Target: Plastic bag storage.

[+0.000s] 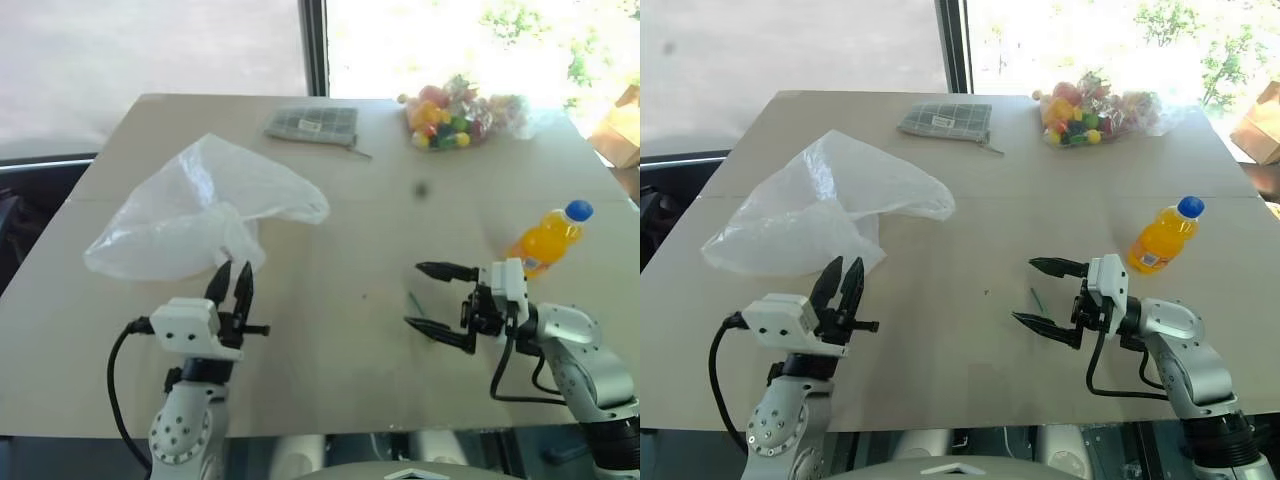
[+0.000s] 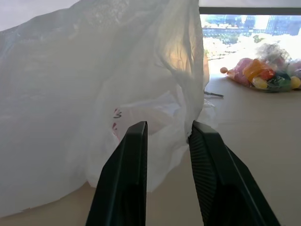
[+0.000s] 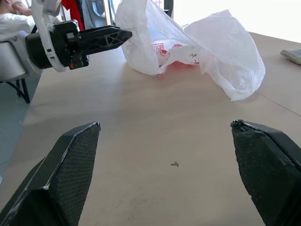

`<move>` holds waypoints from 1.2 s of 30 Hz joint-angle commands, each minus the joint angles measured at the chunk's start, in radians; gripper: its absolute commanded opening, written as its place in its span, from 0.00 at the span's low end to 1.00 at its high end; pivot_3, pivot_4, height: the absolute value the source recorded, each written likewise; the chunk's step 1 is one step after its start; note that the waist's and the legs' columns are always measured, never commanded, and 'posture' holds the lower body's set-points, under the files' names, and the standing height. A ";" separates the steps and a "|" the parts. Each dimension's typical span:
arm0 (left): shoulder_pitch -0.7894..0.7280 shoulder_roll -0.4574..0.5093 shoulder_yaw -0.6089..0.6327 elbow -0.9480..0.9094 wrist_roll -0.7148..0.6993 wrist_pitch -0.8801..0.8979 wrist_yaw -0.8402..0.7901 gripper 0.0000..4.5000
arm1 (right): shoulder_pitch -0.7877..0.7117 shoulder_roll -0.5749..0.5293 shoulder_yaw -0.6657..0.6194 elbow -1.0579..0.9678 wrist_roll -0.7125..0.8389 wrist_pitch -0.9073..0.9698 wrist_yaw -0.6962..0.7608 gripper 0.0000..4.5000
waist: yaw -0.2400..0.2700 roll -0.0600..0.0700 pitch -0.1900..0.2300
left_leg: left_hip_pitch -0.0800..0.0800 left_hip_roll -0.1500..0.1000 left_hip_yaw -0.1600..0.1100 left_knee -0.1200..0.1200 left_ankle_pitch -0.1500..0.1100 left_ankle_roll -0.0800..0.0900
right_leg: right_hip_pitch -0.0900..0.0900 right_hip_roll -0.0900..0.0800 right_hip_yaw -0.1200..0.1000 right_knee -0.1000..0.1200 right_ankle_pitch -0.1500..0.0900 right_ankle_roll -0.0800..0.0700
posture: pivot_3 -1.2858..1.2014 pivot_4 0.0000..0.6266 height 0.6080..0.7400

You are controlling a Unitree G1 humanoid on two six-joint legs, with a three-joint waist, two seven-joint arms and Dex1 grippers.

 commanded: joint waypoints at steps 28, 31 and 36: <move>-0.132 0.069 -0.054 0.025 -0.026 0.125 -0.092 0.90 | 0.002 0.015 0.004 -0.041 -0.011 -0.021 -0.025 1.00 | 0.000 0.000 0.000 | 0.000 0.000 0.000 0.001 0.000 0.000 | 0.001 0.000 0.000 0.002 0.000 0.000 | 0.52 0.24 1.00; -0.132 0.069 -0.035 0.031 -0.048 0.124 -0.103 0.72 | 0.001 0.016 0.004 -0.039 -0.013 -0.021 -0.027 1.00 | 0.000 0.000 0.000 | 0.000 0.000 0.000 0.001 0.000 0.000 | 0.001 0.000 0.000 0.002 0.000 0.000 | 0.52 0.24 1.00; -0.134 0.074 -0.027 0.039 -0.061 0.120 -0.113 0.15 | 0.000 0.019 0.007 -0.040 -0.015 -0.021 -0.029 1.00 | 0.000 0.000 0.000 | 0.000 0.000 0.000 0.001 0.000 0.000 | 0.001 -0.001 0.000 0.002 0.000 0.000 | 0.52 0.24 1.00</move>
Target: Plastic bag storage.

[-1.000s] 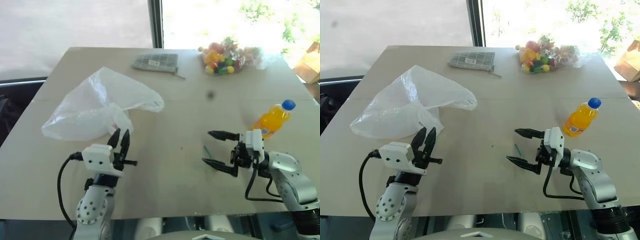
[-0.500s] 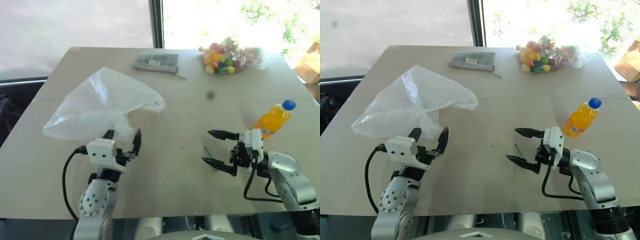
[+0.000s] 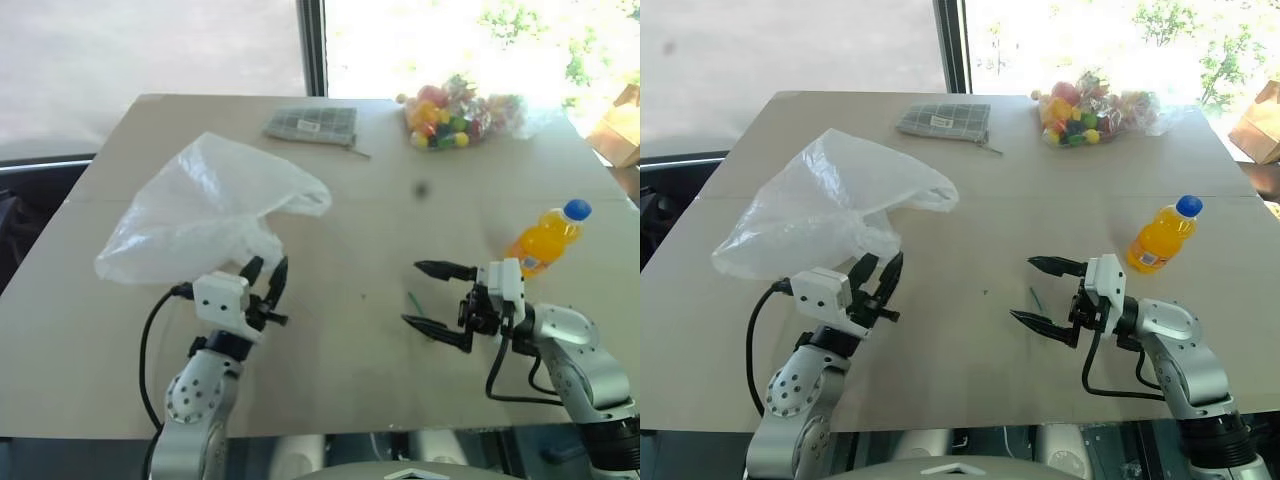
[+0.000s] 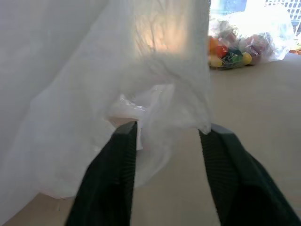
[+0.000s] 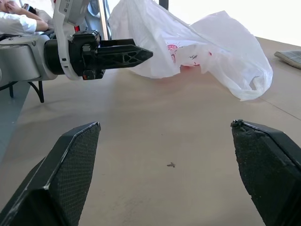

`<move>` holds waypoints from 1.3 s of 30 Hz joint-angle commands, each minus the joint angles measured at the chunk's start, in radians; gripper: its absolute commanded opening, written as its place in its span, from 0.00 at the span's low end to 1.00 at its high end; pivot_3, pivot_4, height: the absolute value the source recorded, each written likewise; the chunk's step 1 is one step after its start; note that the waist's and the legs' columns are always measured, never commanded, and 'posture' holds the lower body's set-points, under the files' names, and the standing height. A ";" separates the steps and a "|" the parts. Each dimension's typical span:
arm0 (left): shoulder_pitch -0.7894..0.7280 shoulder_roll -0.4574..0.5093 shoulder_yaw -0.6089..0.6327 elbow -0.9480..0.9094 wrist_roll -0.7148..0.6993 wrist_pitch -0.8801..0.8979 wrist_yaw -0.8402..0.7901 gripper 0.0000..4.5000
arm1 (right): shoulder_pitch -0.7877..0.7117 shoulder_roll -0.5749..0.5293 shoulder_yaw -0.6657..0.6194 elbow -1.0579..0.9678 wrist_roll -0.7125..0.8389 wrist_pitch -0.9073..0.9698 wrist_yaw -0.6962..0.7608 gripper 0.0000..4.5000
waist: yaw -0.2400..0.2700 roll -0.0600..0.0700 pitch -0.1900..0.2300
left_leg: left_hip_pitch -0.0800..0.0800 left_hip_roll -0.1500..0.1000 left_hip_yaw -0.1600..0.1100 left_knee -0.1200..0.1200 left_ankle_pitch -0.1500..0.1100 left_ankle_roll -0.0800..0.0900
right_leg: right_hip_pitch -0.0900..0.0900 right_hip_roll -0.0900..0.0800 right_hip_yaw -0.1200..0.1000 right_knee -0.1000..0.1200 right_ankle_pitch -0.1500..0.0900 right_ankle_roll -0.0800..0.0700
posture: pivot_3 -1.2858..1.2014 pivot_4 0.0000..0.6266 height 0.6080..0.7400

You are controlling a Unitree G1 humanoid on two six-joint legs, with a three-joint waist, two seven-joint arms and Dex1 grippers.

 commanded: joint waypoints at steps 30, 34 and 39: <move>-0.114 0.055 -0.044 -0.007 0.086 0.150 0.033 0.99 | 0.001 0.004 0.010 -0.024 -0.012 -0.043 0.006 1.00 | 0.000 0.000 0.000 | 0.000 0.000 0.000 0.000 0.000 0.000 | 0.000 0.001 0.000 0.000 0.000 0.000 | 0.52 0.24 1.00; -0.162 0.147 -0.106 0.005 0.197 0.185 0.001 0.99 | 0.000 0.005 0.012 -0.020 -0.017 -0.050 0.008 1.00 | 0.000 0.000 0.000 | 0.000 0.000 0.000 0.000 0.000 0.000 | 0.000 0.002 0.000 0.001 0.000 0.000 | 0.52 0.24 1.00; -0.204 0.150 -0.108 0.032 0.214 0.161 0.000 0.99 | -0.002 0.007 0.016 -0.012 -0.025 -0.059 0.008 1.00 | 0.000 0.000 0.000 | 0.000 0.000 0.000 0.000 0.000 0.000 | 0.000 0.001 0.000 0.001 0.000 0.000 | 0.52 0.24 1.00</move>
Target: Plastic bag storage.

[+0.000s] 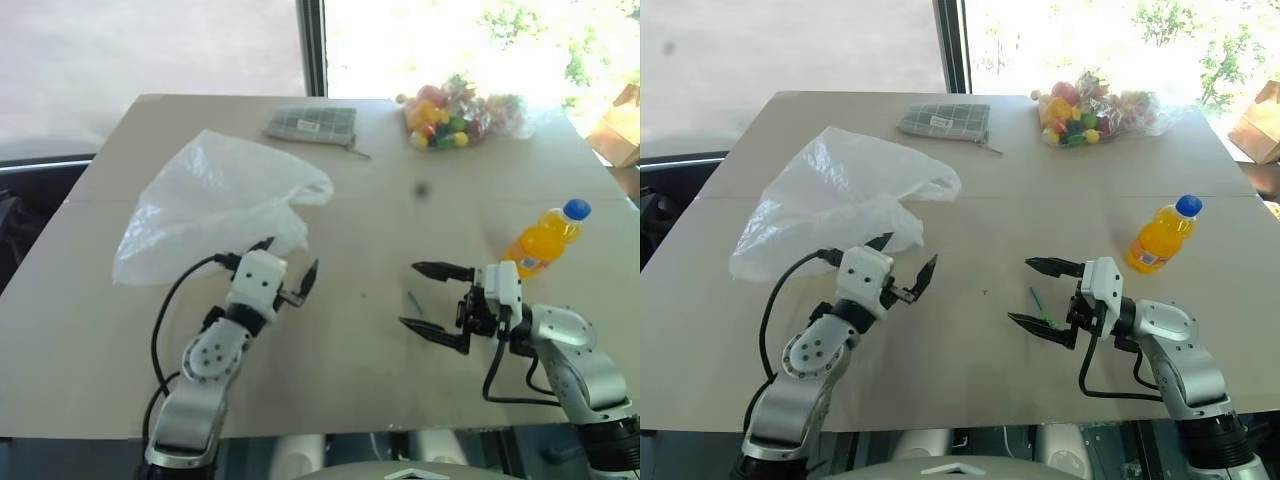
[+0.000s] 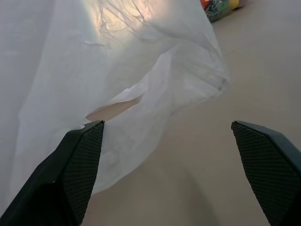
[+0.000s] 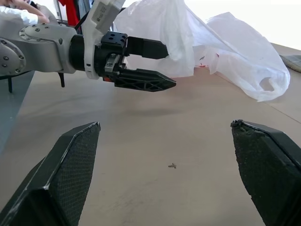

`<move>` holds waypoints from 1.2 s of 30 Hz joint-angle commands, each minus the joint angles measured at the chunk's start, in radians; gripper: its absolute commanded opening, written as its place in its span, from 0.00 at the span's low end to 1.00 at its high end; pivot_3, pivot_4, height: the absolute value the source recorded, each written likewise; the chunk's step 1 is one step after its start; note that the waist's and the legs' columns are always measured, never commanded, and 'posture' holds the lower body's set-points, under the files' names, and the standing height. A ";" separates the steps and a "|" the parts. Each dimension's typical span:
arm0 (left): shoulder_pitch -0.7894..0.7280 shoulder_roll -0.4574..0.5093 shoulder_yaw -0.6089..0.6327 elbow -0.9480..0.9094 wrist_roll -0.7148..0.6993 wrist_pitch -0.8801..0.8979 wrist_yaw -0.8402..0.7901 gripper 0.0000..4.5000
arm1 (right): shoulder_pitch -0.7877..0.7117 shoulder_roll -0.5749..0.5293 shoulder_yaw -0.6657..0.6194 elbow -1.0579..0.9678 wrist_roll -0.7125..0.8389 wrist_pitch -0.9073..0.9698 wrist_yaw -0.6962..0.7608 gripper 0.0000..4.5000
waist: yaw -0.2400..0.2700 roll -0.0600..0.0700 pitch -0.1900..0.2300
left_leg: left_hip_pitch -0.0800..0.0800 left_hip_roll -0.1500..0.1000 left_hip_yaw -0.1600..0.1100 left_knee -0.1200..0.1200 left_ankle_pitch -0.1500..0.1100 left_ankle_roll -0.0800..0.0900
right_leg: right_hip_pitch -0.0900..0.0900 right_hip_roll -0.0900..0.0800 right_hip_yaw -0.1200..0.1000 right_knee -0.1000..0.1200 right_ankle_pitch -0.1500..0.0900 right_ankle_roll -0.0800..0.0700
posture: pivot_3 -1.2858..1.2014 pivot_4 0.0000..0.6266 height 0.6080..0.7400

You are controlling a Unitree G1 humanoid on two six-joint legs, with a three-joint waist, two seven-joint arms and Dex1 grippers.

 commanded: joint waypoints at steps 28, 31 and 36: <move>0.031 -0.127 -0.003 -0.037 -0.171 -0.118 -0.086 0.99 | 0.014 -0.002 0.000 -0.024 -0.012 -0.037 -0.014 1.00 | -0.001 0.000 0.000 | 0.000 0.000 0.000 0.000 0.000 0.000 | 0.000 -0.005 0.000 0.000 0.000 0.000 | 0.52 0.24 1.00; 0.101 -0.132 0.075 -0.090 -0.191 -0.182 -0.077 0.99 | 0.013 -0.007 -0.003 -0.021 -0.010 -0.039 -0.013 1.00 | -0.001 0.000 0.000 | 0.000 0.001 -0.001 0.000 0.000 0.000 | 0.000 -0.006 -0.001 0.000 0.000 0.000 | 0.52 0.24 1.00; 0.182 -0.148 0.254 -0.101 -0.157 -0.219 0.039 0.99 | 0.009 -0.008 0.003 -0.019 -0.008 -0.039 -0.012 1.00 | 0.000 0.001 0.001 | 0.000 0.001 0.000 0.000 0.000 0.000 | 0.000 -0.005 -0.001 0.000 0.000 0.000 | 0.52 0.24 1.00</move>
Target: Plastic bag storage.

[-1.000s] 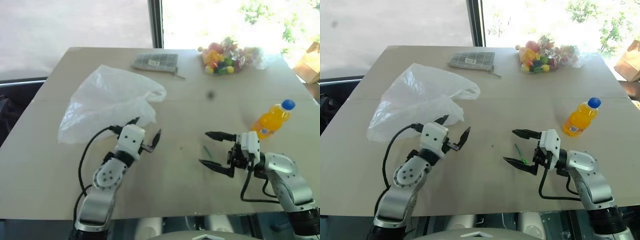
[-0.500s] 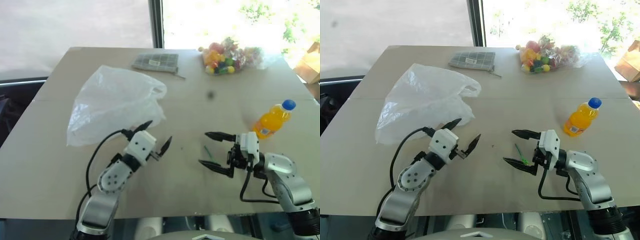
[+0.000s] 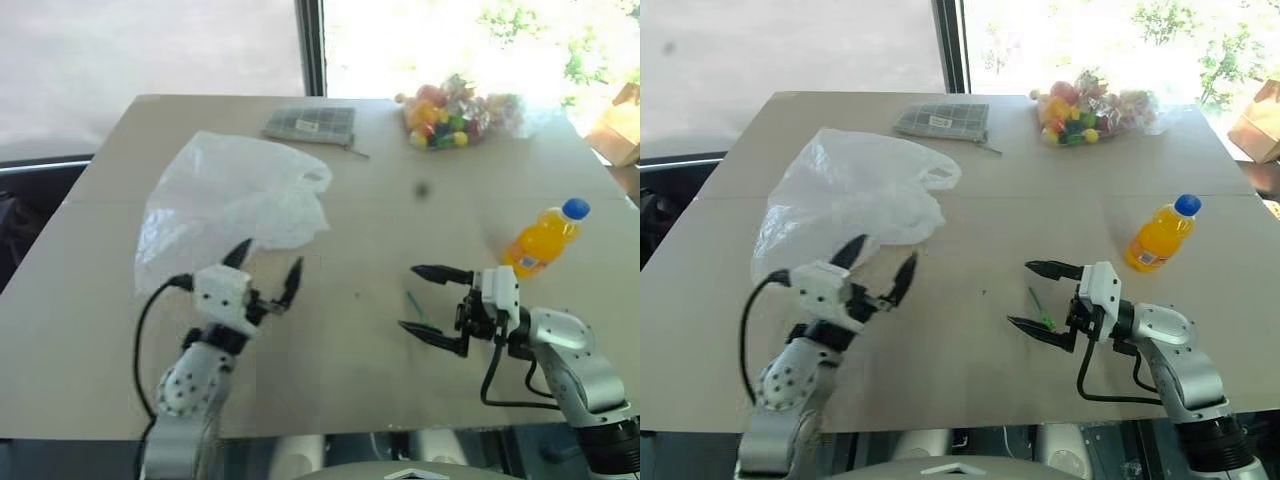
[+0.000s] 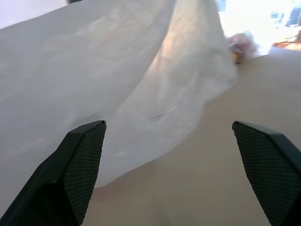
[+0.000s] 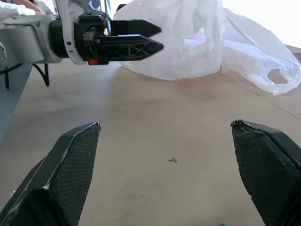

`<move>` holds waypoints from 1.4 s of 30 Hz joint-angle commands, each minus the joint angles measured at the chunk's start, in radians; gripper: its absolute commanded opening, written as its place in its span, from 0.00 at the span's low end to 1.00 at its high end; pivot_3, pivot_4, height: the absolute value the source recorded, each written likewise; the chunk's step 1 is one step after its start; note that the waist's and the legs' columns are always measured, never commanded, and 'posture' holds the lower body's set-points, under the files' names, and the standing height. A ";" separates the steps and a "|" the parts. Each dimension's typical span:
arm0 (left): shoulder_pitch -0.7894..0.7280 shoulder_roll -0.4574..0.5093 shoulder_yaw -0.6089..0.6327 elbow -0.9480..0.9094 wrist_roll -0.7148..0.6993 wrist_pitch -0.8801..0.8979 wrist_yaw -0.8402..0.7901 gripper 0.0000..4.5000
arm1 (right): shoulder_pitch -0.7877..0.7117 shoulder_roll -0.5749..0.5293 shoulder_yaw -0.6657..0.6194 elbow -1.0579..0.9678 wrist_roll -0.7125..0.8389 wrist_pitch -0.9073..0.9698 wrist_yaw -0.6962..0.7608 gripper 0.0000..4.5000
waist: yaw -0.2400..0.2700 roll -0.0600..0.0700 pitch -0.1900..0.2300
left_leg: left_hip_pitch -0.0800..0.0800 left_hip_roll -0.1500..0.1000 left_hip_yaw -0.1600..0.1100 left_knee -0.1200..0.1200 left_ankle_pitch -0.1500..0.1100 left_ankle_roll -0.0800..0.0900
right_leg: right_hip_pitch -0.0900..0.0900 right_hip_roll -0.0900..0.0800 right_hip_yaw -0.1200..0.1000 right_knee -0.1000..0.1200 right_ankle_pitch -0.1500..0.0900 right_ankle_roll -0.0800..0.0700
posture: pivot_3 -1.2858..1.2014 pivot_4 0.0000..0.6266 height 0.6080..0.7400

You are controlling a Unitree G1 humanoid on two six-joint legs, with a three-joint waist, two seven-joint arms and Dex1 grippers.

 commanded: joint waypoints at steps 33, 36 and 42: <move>0.116 -0.071 0.432 0.017 -0.105 0.026 0.240 0.99 | -0.014 0.004 0.005 -0.030 -0.005 -0.015 -0.002 1.00 | -0.018 -0.007 0.002 | -0.001 -0.001 -0.002 -0.001 -0.004 -0.004 | 0.000 -0.007 0.001 -0.001 0.000 0.000 | 0.52 0.24 1.00; 0.289 -0.120 0.235 -0.110 -0.086 -0.090 0.110 0.99 | -0.010 0.002 0.006 -0.035 0.000 -0.013 0.002 1.00 | -0.018 -0.007 0.002 | 0.000 -0.002 -0.001 -0.001 -0.005 -0.004 | 0.000 -0.010 0.001 -0.001 0.000 -0.001 | 0.52 0.24 1.00; 0.361 -0.071 0.051 -0.130 0.000 -0.208 -0.001 0.99 | -0.007 -0.010 -0.004 -0.044 0.022 -0.002 0.017 1.00 | -0.022 -0.003 0.004 | -0.003 -0.002 0.001 -0.003 -0.005 -0.004 | -0.002 -0.011 0.001 -0.004 0.000 -0.001 | 0.52 0.24 1.00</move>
